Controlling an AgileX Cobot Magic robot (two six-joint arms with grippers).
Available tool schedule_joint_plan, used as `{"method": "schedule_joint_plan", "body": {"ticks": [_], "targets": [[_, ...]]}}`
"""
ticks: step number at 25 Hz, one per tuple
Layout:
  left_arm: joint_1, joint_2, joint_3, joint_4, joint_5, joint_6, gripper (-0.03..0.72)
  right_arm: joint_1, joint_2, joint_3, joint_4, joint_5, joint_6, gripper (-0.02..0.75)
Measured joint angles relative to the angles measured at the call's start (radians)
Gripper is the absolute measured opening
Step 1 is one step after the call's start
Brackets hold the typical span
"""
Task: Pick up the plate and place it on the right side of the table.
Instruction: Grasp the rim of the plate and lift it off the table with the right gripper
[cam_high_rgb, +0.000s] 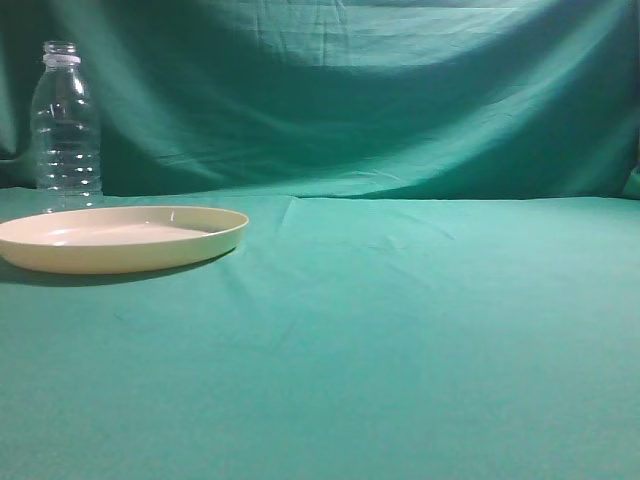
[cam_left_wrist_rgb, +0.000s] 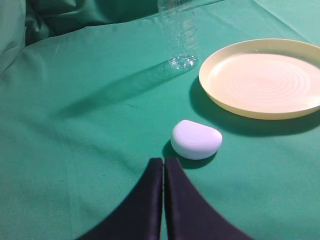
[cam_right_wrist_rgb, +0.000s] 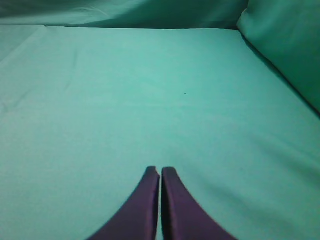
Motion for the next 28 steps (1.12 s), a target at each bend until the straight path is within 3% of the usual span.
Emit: {"method": "schedule_joint_plan", "body": {"ticks": [19,22,28], "targets": [[0.0,0.0,0.0,0.0,0.0,0.0,0.0,0.0,0.0,0.001,-0.004,-0.013,-0.004,0.0],[0.0,0.0,0.0,0.0,0.0,0.0,0.0,0.0,0.0,0.005,0.038,-0.126,-0.002,0.0],[0.0,0.0,0.0,0.0,0.0,0.0,0.0,0.0,0.0,0.005,0.064,-0.546,-0.001,0.0]]}}
